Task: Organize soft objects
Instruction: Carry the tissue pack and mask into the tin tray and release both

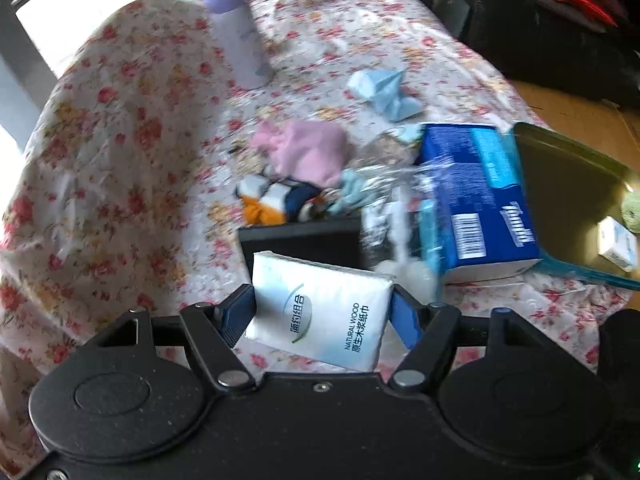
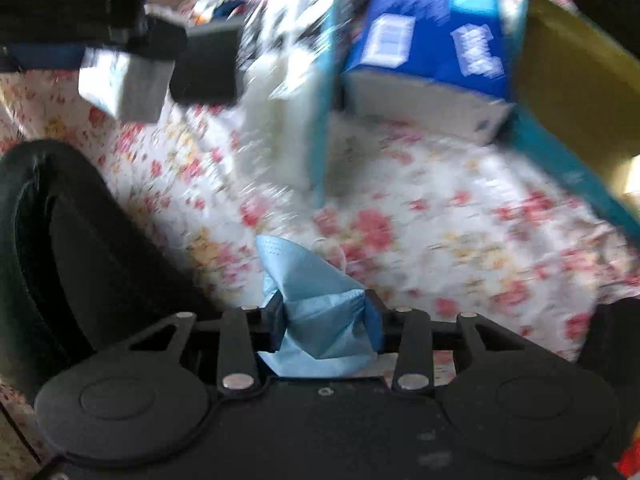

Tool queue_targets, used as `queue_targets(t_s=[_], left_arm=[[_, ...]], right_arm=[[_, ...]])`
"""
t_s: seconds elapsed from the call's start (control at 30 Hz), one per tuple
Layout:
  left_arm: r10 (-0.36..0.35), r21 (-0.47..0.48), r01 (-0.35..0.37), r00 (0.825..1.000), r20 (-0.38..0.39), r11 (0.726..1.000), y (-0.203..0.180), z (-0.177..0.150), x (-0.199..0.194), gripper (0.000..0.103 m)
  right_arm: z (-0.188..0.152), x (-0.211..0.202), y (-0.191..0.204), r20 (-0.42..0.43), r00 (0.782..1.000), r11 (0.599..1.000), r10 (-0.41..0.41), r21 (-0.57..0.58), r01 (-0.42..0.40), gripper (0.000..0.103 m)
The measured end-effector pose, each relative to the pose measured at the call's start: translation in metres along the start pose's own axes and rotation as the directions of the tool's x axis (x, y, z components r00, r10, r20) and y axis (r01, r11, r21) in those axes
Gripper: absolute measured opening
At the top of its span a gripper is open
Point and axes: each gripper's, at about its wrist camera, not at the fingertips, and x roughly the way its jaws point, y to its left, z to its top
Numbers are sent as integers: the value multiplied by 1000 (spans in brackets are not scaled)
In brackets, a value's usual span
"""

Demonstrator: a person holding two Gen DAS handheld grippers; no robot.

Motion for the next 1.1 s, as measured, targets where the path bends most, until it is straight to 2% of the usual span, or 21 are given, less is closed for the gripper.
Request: queue_targets(t_s=[0.13, 0.33, 0.53, 0.63, 0.7, 0.73, 0.77, 0.83, 0.9, 1.1], left_arm=[[-35, 52, 34, 999, 25, 998, -25, 11, -9, 66], [-109, 134, 102, 993, 51, 986, -75, 36, -18, 67], [-186, 199, 180, 983, 11, 963, -139, 70, -8, 67], [-177, 231, 174, 984, -7, 957, -169, 81, 3, 67], [-174, 246, 174, 984, -24, 953, -185, 87, 12, 71], [-176, 249, 178, 984, -31, 952, -191, 89, 15, 72], [-176, 250, 181, 984, -42, 951, -196, 90, 18, 74], [-161, 250, 167, 986, -48, 954, -200, 90, 24, 76], [-148, 259, 155, 988, -48, 953, -202, 87, 27, 79], [-126, 256, 130, 991, -35, 958, -192, 74, 22, 79]], right_arm=[[4, -28, -36, 65, 997, 998, -29, 56, 25, 39], [15, -65, -112, 141, 979, 975, -144, 191, 116, 42], [30, -82, -186, 140, 954, 932, -265, 290, 216, 43], [44, -78, -212, 128, 952, 919, -278, 324, 225, 44], [52, -78, -228, 131, 948, 908, -289, 351, 229, 44], [55, -79, -234, 135, 945, 902, -297, 363, 232, 54], [57, -80, -241, 141, 941, 896, -307, 377, 236, 70], [61, -80, -246, 153, 930, 880, -334, 404, 249, 81], [62, -76, -244, 148, 925, 874, -350, 406, 266, 81], [55, -72, -234, 135, 932, 886, -336, 381, 264, 81]])
